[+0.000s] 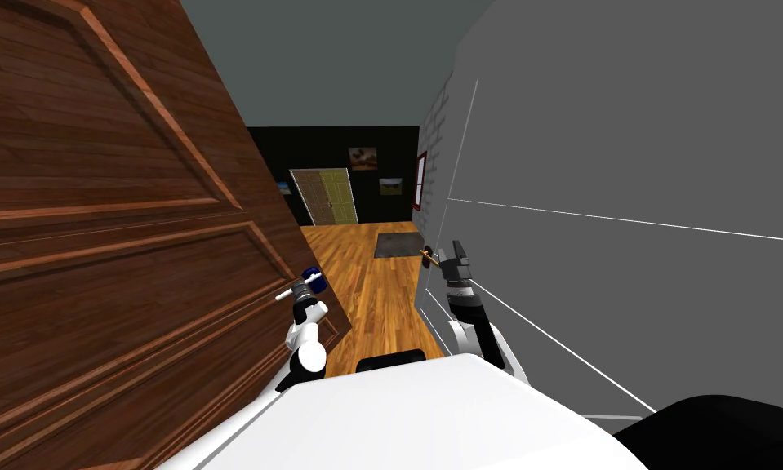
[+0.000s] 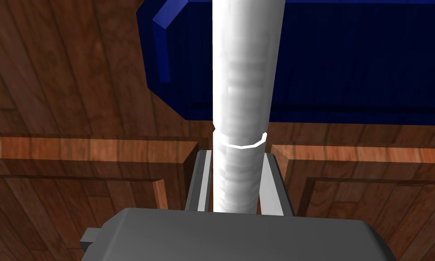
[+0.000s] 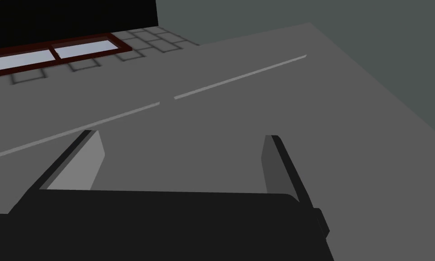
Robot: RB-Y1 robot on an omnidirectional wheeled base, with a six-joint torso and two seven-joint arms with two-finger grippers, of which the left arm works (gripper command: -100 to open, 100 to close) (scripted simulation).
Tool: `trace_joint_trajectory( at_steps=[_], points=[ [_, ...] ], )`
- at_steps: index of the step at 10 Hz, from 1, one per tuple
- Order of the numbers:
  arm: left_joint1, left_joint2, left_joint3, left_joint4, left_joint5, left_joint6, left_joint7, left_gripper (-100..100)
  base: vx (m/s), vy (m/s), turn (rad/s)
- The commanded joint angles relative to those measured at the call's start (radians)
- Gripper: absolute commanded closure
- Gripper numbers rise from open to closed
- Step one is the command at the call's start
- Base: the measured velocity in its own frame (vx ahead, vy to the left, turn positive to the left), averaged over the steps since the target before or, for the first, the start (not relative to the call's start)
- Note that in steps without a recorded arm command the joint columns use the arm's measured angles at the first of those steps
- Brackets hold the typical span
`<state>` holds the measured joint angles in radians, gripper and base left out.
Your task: Push the door open
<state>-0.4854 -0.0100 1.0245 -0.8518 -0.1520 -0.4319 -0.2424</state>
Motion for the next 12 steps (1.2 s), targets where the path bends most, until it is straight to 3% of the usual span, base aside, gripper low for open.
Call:
trace_joint_trajectory(
  at_steps=[1,3,6,7,9,12],
  points=[
    [-0.001,0.025,0.028,-0.014,0.000,-0.011,-0.007,100,0.149,0.066,-0.001],
    [-0.004,0.029,0.058,-0.024,-0.001,-0.013,-0.016,100,0.164,0.036,0.020],
    [-0.004,0.029,0.058,-0.024,-0.001,-0.013,-0.016,100,0.042,0.020,0.003],
    [-0.006,0.028,0.078,-0.030,-0.002,-0.014,-0.022,100,0.058,0.015,-0.006],
    [-0.009,0.022,0.108,-0.041,-0.003,-0.015,-0.031,100,0.126,0.022,0.028],
    [-0.011,0.014,0.127,-0.047,-0.004,-0.016,-0.037,100,0.102,0.022,0.017]
  ],
)
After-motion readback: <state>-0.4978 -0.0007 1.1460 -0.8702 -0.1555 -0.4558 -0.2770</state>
